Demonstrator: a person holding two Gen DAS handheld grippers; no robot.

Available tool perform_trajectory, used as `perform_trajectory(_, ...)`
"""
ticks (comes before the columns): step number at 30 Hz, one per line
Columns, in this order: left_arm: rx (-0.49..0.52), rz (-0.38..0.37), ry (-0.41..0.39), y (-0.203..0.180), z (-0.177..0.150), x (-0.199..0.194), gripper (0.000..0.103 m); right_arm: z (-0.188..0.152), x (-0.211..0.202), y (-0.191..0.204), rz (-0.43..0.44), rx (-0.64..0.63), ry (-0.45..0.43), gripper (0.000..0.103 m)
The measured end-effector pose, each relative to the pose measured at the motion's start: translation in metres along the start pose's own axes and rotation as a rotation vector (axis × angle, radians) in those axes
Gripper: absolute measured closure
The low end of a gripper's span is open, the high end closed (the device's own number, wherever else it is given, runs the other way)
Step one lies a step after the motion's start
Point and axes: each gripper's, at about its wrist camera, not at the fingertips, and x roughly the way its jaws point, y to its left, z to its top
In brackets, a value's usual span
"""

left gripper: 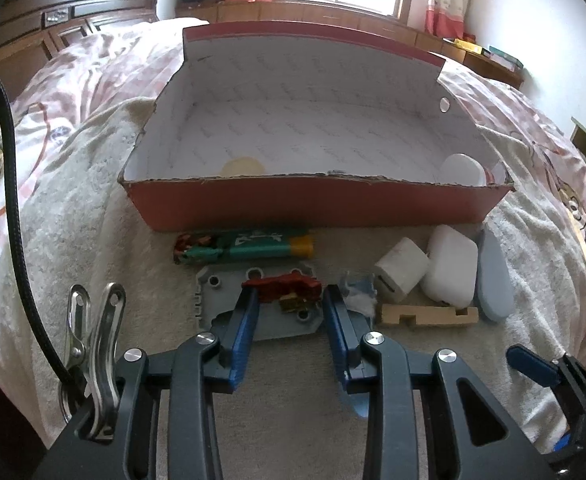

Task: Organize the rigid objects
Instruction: 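Grasp the red figure on the grey plate with the left tool and lift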

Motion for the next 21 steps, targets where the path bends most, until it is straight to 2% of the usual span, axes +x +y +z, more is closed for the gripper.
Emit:
perform_trajectory(3,0.023,0.003,-0.014,-0.002,-0.002,-0.001,0.07,0.0,0.0,-0.001,0.003,0.002,-0.002,0.024)
perform_trajectory(6,0.046,-0.006,-0.024,-0.005,-0.003,-0.004,0.079,0.0,-0.001,-0.001,0.004,0.003,-0.003,0.024)
perform_trajectory(8,0.056,-0.001,-0.035,-0.006,-0.004,-0.007,0.08,0.0,0.0,-0.001,0.003,0.002,-0.003,0.023)
perform_trajectory(15,0.045,-0.018,-0.061,0.001,-0.004,-0.021,0.087,0.0,-0.001,-0.002,0.001,0.0,-0.003,0.023)
perform_trajectory(21,0.035,-0.026,-0.063,0.003,-0.003,-0.023,0.087,0.0,-0.001,-0.002,0.0,0.0,-0.003,0.023)
